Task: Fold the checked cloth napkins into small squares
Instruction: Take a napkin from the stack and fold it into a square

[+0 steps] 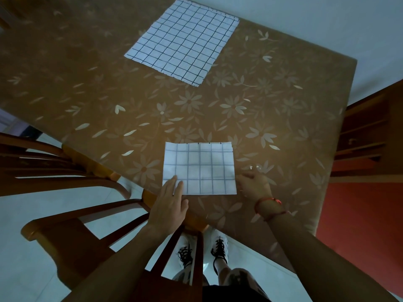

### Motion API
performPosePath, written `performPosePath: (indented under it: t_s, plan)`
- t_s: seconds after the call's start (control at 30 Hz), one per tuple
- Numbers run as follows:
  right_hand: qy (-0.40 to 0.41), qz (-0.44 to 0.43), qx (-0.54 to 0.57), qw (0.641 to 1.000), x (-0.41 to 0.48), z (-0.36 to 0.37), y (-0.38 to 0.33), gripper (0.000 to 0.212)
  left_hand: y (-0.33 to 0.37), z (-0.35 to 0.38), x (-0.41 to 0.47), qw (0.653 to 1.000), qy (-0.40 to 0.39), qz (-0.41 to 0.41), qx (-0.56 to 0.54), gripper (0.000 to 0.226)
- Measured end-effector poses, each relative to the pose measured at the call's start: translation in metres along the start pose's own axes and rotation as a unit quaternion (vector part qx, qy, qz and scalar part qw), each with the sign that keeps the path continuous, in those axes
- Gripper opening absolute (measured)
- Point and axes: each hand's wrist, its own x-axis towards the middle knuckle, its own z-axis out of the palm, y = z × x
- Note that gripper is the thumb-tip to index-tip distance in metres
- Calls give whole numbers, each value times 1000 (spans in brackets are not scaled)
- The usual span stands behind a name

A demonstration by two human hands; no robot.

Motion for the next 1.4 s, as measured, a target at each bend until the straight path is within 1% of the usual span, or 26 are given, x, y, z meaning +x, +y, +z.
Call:
performPosePath:
  t_s: [0.07, 0.13, 0.23, 0.33, 0.47, 0.57, 0.67, 0.73, 0.83, 0.93, 1.03, 1.1, 1.17, 1.27, 1.33, 1.4]
  plan:
    - [10, 36, 27, 999, 7, -3, -4, 20, 1, 1, 2, 1000, -7, -1, 4, 54]
    - [12, 48, 40, 998, 11, -5, -7, 12, 1, 1, 3, 1000, -10, -2, 12, 52]
    - [11, 72, 64, 995, 15, -6, -11, 16, 0, 2, 3, 1000, -7, -2, 20, 48]
    - [-17, 104, 93, 990, 16, -5, -17, 13, 0, 1, 4, 1000, -2, -7, 14, 46]
    - [-57, 113, 103, 987, 18, -2, -23, 20, 3, 0, 5, 1000, -3, -20, -2, 43]
    - [-58, 118, 102, 986, 22, 1, -26, 45, 3, 0, 6, 1000, -5, -23, -13, 44]
    - [-58, 102, 76, 990, 26, 6, -28, 46, 2, 0, 5, 1000, -11, -21, -16, 45]
    - [-56, 74, 56, 994, 26, 9, -31, 40, 1, 0, 4, 1000, -13, -19, -21, 46]
    - [-38, 0, 4, 999, 27, 12, -39, 23, 0, -1, 4, 1000, -12, -15, -22, 46]
    - [-6, -36, -10, 999, 29, 15, -44, 19, 0, -2, 3, 999, -19, -13, -26, 48]
    - [-7, -51, -16, 999, 31, 18, -45, 17, 0, -2, 1, 999, -22, -15, -29, 54]
    - [-4, -50, 7, 999, 30, 17, -44, 14, 1, -3, 3, 1000, -15, -9, -23, 62]
    - [16, -41, 53, 998, 26, 14, -44, 5, 4, -5, 8, 1000, -4, 5, -10, 71]
    - [47, 1, 128, 991, 22, 12, -37, 11, 16, -9, 18, 1000, 9, 22, 14, 78]
    - [42, 24, 168, 985, 18, 13, -31, 7, 26, -9, 24, 1000, 5, 26, 17, 81]
    - [25, 55, 213, 975, 13, 15, -25, 14, 35, -7, 27, 1000, -2, 20, 8, 84]
